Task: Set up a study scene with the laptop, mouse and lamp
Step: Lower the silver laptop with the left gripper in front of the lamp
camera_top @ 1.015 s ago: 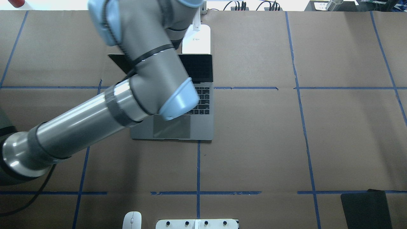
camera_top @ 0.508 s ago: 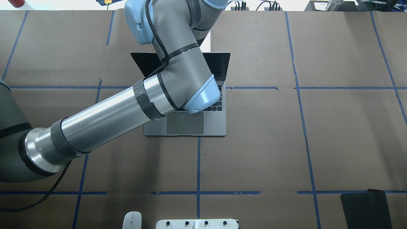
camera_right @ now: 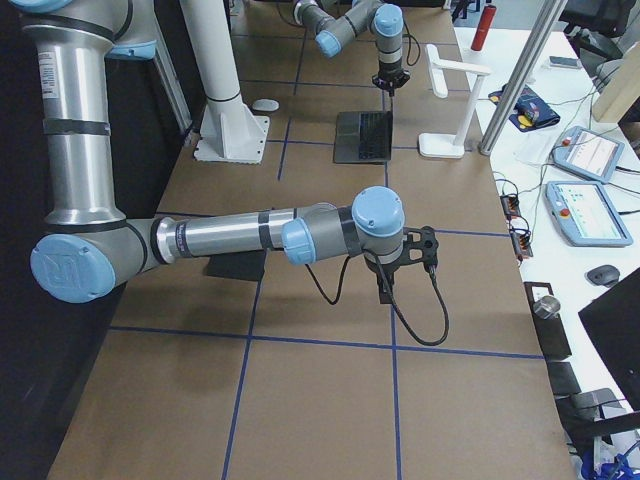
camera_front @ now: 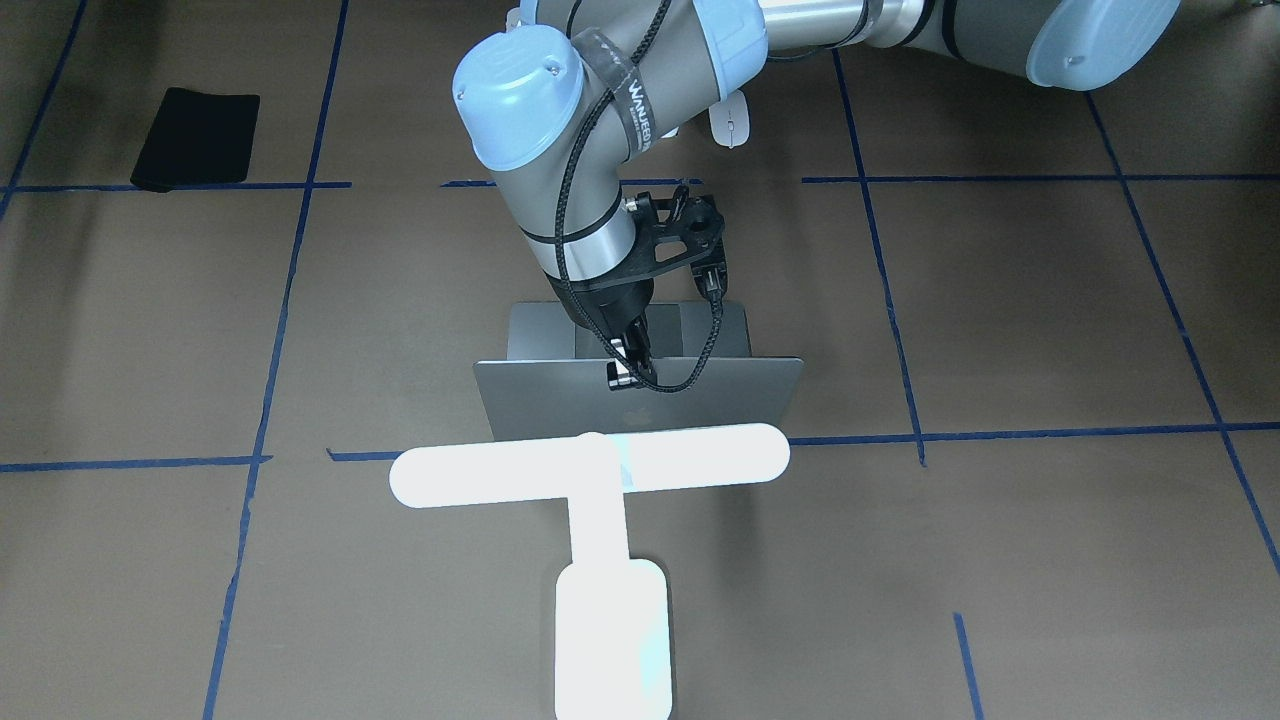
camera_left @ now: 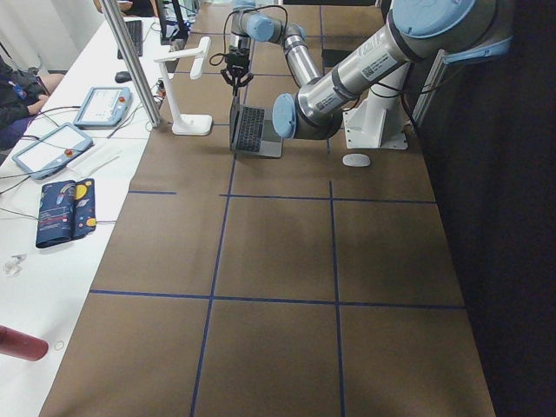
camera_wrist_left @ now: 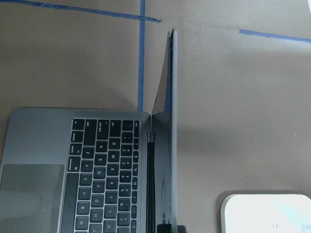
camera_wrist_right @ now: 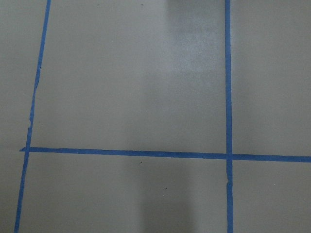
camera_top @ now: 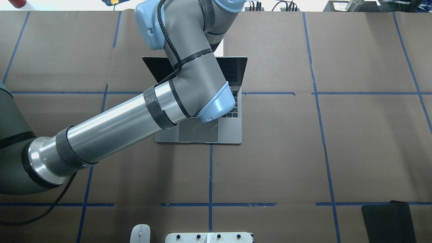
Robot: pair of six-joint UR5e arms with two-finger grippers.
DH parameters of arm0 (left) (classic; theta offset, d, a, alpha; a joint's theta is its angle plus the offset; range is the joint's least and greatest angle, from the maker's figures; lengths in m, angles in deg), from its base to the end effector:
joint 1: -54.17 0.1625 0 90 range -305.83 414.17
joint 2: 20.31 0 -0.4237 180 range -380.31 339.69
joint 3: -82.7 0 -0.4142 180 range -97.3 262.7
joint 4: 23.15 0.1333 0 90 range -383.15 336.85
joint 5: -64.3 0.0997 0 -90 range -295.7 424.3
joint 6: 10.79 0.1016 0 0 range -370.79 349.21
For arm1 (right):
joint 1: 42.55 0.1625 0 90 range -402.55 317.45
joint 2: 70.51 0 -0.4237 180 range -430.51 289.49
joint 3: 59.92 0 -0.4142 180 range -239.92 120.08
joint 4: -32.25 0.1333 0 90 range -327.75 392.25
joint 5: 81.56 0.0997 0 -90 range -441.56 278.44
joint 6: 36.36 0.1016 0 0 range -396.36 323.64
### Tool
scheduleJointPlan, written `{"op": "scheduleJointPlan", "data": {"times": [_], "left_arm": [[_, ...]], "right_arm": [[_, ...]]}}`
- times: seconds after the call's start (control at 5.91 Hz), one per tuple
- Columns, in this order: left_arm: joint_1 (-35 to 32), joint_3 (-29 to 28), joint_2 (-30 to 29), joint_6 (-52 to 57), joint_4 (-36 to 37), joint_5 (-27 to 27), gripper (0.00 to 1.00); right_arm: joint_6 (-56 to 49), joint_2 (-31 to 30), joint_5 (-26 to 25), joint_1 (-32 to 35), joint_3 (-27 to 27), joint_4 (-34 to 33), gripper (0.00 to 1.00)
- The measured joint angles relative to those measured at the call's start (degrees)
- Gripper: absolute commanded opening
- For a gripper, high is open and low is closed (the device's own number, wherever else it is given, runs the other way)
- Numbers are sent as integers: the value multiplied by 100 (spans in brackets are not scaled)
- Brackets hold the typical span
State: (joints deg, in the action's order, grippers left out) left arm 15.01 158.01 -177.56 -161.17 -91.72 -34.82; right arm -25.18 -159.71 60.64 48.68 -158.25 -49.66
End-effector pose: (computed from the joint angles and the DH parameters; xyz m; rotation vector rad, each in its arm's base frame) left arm 0.5306 -0.5833 0.0318 -0.2844 0.5683 -1.6431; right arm 0.0644 -0.5273 0.5504 0.1998 -0.9242 0.0633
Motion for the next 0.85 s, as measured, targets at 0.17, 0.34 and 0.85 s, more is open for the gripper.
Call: {"op": "scheduleJointPlan", "data": {"times": [0.17,0.34,0.85], "left_arm": [[4,27,6,15,3,-62,100],[4,103,22,46,19,-155,100],[-3,877,315,720,392,-316,100]], "right_arm": [[1,0,6,0,3,-3,100],[5,-1,14,0,5,-10,100],[164,-92,33,-15,-79,-19,100]]}}
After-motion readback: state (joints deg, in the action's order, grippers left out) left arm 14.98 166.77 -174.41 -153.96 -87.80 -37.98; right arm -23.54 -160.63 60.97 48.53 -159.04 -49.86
